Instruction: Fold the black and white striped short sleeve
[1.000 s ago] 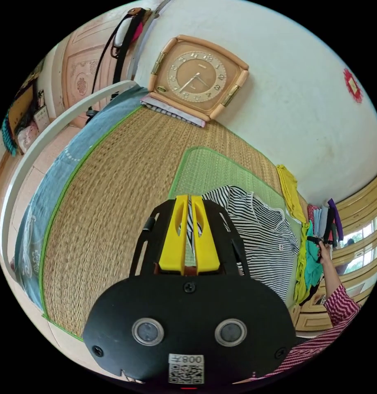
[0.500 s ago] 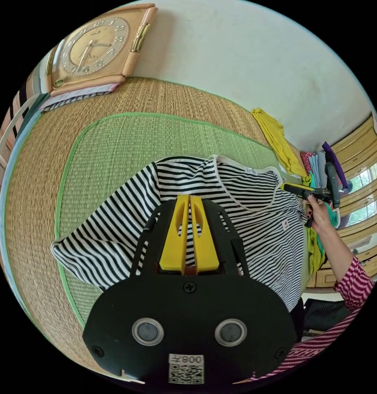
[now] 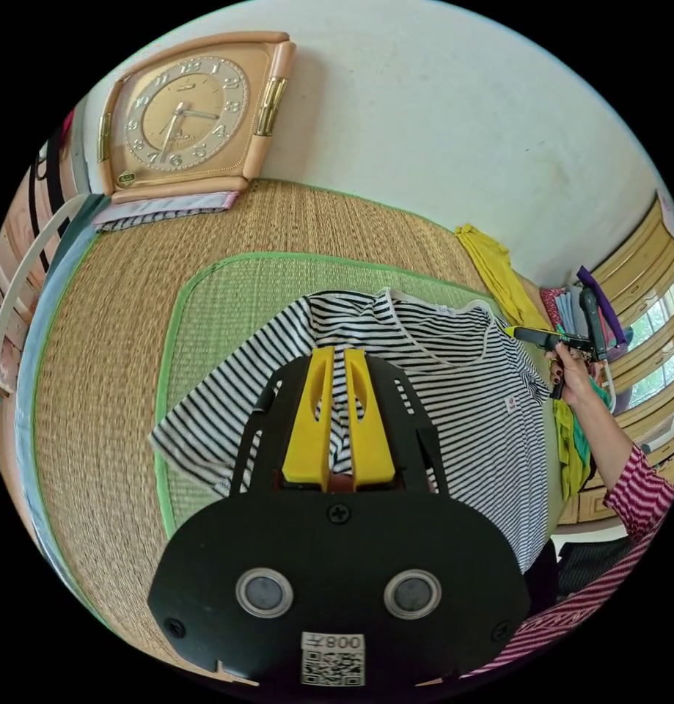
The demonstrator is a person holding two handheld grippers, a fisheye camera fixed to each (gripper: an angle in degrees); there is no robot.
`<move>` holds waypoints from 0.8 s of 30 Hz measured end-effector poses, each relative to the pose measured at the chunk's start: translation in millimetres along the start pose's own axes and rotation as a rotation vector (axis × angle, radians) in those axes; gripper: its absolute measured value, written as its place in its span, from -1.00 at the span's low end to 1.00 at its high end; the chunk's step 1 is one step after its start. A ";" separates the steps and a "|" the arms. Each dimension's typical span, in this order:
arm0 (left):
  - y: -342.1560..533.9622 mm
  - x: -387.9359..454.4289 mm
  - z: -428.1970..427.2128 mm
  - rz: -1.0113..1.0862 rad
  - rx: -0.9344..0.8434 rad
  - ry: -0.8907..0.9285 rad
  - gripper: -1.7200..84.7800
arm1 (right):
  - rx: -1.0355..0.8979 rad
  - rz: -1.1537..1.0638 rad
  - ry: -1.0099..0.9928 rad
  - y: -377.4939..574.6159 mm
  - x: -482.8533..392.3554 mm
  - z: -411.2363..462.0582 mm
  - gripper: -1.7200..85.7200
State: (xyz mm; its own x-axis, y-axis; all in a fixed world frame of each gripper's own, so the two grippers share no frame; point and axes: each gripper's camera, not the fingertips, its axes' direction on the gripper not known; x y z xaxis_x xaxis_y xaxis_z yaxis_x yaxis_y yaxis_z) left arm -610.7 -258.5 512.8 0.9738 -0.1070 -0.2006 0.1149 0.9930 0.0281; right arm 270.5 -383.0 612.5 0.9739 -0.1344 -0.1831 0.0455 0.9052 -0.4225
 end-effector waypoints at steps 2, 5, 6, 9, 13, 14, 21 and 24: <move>30.8 -14.5 -19.0 -0.027 -0.004 -0.028 -0.84 | 0.029 0.001 0.013 43.3 13.6 -15.5 -0.95; 75.2 -38.0 -36.5 -0.125 -0.013 -0.052 -0.81 | 0.054 0.061 0.016 96.9 40.2 -33.3 -0.91; 86.3 -45.0 -35.3 -0.156 -0.036 -0.028 -0.81 | 0.056 0.077 0.014 106.4 45.7 -36.0 -0.90; 102.7 -49.1 -25.4 -0.183 -0.097 -0.061 -0.83 | 0.047 0.152 0.026 142.5 70.0 -43.7 -0.85; 111.7 -54.1 -31.0 -0.212 -0.088 -0.069 -0.91 | 0.045 0.241 0.035 170.7 96.2 -45.7 -0.83; 114.0 -55.1 -33.5 -0.216 -0.090 -0.068 -0.92 | 0.032 0.254 0.048 173.8 101.2 -41.4 -0.83; 130.0 -40.0 -60.7 -0.220 -0.048 -0.115 -0.95 | -0.053 0.305 0.094 175.8 125.1 -3.9 -0.88; 137.9 -19.7 -68.9 -0.163 -0.007 -0.012 -0.94 | -0.027 0.324 0.058 179.7 129.8 -9.6 -0.91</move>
State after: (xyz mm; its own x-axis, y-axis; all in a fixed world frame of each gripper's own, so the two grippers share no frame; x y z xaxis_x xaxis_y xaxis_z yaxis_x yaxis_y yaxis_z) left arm -627.6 -116.0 453.2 0.9447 -0.2673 -0.1902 0.2703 0.9627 -0.0106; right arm 403.0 -241.7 504.2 0.9223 0.1353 -0.3619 -0.2713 0.8937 -0.3574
